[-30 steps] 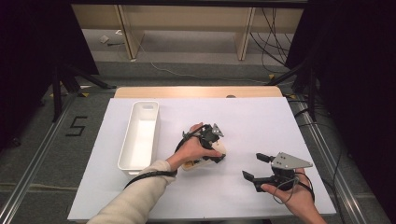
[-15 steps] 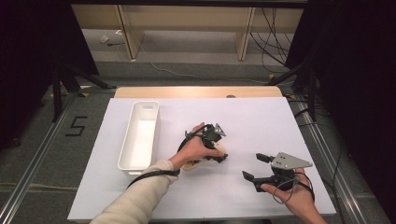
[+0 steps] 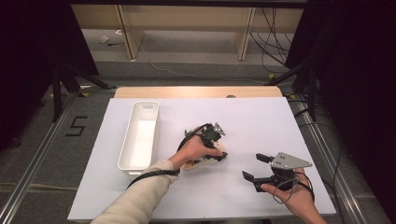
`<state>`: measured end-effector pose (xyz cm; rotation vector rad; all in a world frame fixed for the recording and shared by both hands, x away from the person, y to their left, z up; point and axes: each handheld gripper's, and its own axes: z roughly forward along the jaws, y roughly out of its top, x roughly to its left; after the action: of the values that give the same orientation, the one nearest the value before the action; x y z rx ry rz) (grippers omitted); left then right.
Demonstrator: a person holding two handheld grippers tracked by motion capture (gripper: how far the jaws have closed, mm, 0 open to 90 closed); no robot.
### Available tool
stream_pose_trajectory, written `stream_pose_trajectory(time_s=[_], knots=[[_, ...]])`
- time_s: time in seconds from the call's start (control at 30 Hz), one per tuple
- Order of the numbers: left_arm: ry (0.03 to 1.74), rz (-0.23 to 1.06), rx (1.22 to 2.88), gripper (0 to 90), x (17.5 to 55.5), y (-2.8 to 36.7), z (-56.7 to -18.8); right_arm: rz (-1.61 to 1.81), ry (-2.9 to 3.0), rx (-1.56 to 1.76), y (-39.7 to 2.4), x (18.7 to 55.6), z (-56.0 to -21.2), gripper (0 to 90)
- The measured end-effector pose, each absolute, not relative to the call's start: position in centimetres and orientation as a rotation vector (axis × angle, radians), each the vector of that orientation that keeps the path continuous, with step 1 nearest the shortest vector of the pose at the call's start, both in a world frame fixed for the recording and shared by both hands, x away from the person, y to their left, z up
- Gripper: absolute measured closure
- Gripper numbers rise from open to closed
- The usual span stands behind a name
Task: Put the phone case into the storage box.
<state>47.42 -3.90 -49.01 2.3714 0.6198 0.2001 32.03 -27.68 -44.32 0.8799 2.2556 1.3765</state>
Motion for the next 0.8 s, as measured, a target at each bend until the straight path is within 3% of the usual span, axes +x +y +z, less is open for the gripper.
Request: stream_pose_trajectory(time_s=[0.8], knots=[[0.668, 0.209, 2.384, 10.6, 47.22, -4.16, -48.75, 1.376, 2.252, 0.879, -27.76, 32.1, -44.34, 17.8]])
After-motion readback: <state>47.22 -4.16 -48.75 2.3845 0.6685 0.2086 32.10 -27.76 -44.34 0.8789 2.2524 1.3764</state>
